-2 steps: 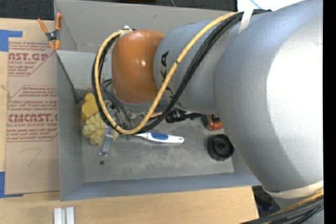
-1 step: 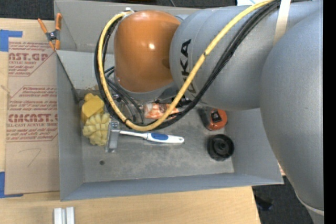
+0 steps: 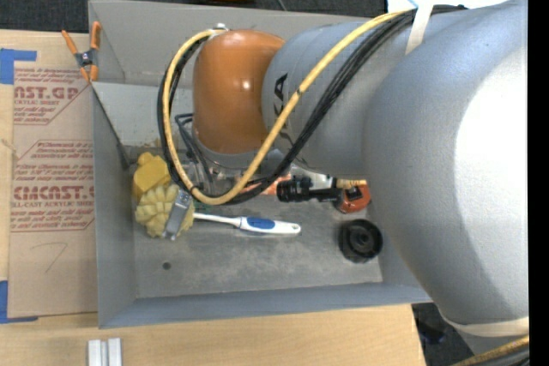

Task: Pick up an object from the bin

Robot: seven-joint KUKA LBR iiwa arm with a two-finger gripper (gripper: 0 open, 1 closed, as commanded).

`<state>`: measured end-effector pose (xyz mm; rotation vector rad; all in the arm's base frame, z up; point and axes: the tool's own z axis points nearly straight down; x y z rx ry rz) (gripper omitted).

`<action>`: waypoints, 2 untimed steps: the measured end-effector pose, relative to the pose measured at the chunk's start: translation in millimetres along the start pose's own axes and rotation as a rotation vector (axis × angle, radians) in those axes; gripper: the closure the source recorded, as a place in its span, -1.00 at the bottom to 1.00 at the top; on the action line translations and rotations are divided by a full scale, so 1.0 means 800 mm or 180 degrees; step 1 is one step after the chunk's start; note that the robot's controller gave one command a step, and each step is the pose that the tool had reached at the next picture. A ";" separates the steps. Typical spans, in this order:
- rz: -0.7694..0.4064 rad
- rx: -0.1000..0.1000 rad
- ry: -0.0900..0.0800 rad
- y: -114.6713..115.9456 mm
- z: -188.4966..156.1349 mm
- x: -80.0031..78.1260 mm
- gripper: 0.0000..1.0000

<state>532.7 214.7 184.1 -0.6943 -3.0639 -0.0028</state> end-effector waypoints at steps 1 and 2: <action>-0.0957 -0.0017 -0.0022 0.018 -0.019 0.001 -1.00; 0.0135 -0.0002 -0.0004 0.015 0.017 -0.010 -1.00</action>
Offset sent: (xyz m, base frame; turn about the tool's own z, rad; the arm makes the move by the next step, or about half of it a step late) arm 0.0166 0.0047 -0.0311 0.2394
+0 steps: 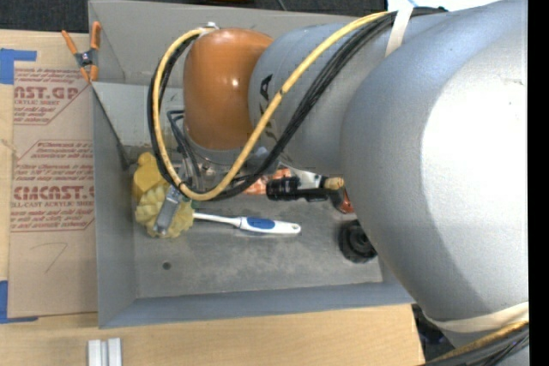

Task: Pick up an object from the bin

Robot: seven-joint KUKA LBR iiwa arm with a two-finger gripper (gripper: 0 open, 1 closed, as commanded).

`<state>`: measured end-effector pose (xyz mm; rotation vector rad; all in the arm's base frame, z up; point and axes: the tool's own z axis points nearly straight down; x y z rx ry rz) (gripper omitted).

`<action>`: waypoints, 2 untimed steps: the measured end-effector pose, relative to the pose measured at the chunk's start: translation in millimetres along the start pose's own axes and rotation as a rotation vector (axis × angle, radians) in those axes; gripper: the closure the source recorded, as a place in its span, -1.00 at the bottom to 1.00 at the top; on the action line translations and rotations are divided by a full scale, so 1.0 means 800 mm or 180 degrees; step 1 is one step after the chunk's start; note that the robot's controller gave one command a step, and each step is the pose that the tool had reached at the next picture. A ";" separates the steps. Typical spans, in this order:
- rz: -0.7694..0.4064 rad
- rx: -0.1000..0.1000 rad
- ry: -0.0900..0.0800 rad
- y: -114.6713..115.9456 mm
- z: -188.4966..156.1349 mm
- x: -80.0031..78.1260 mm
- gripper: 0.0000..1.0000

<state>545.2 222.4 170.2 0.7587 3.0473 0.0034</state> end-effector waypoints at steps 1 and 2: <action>-0.0087 -0.0016 -0.0016 0.031 -0.007 -0.023 -1.00; 0.0020 -0.0006 -0.0003 0.020 0.014 -0.018 -1.00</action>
Offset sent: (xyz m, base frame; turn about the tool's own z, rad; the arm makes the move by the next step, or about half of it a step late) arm 0.0142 0.0047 -0.0191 0.1182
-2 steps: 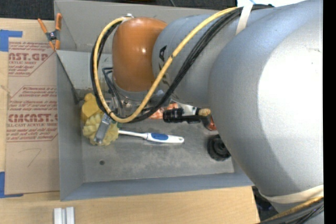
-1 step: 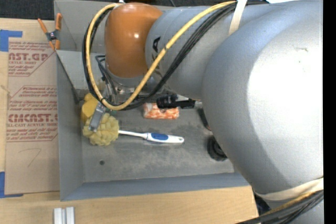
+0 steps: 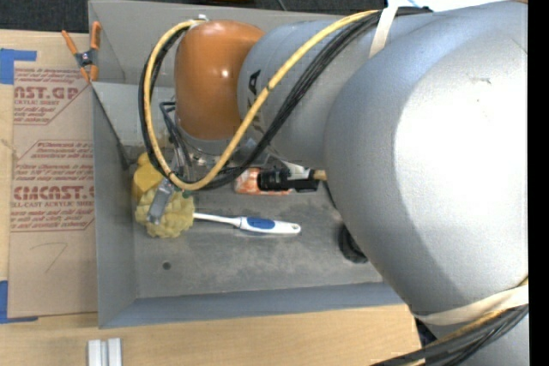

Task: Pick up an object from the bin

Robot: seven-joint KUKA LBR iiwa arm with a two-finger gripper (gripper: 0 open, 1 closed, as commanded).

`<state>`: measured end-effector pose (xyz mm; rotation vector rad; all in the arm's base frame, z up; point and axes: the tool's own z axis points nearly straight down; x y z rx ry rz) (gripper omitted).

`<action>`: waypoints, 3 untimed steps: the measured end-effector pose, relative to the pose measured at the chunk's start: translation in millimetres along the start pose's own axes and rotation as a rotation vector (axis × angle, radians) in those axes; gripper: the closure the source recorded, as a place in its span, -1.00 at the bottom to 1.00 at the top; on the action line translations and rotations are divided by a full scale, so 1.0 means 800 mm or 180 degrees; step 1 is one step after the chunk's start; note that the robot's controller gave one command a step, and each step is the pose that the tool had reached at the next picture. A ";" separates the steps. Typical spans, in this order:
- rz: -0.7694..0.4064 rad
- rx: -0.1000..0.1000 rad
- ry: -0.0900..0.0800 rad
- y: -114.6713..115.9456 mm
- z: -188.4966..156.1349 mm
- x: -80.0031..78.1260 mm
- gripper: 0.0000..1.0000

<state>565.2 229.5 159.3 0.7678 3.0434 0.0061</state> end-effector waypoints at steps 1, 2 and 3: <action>-0.0357 -0.0013 -0.0016 -0.033 0.025 0.009 -1.00; 0.0319 -0.0008 -0.0006 -0.014 0.042 -0.001 1.00; 0.0320 -0.0007 -0.0007 -0.014 0.042 -0.001 1.00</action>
Offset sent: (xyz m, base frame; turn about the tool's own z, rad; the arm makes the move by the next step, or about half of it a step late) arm -0.0048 -0.0109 -0.0337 0.1020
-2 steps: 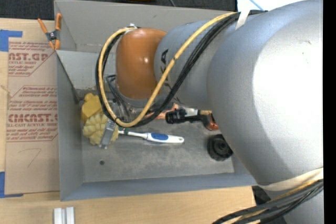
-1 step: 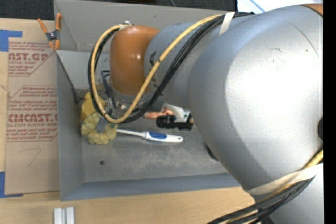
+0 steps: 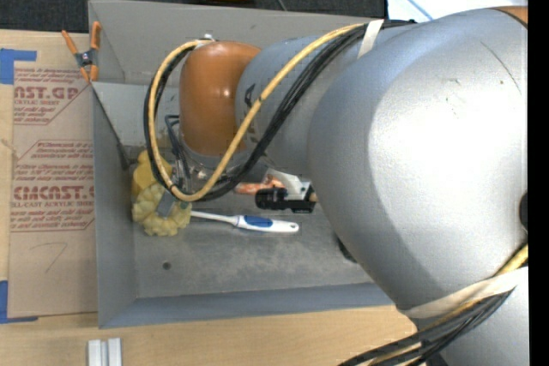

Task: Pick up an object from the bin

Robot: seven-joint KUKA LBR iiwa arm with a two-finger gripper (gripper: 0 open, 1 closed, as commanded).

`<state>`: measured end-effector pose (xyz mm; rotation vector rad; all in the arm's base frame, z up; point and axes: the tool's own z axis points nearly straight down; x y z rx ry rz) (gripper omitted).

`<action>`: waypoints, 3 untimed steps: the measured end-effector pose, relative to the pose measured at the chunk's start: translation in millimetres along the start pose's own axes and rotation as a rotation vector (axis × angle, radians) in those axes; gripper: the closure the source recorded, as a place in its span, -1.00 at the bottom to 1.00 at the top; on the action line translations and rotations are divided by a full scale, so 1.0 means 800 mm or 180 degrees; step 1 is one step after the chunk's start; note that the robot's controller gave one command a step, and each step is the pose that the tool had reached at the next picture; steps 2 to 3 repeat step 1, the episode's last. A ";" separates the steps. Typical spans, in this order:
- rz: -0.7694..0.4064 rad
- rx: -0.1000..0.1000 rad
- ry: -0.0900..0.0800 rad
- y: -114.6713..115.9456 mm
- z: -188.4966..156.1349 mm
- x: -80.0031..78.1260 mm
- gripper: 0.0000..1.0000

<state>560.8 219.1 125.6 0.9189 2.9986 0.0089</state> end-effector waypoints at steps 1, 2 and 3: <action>-0.0020 -0.0041 -0.0021 -0.039 0.064 0.051 1.00; -0.0020 -0.0041 -0.0021 -0.039 0.064 0.051 1.00; -0.0020 -0.0041 -0.0021 -0.039 0.064 0.051 1.00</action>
Offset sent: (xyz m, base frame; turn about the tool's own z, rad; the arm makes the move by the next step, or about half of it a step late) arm -0.0673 0.0083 -0.0556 -0.1068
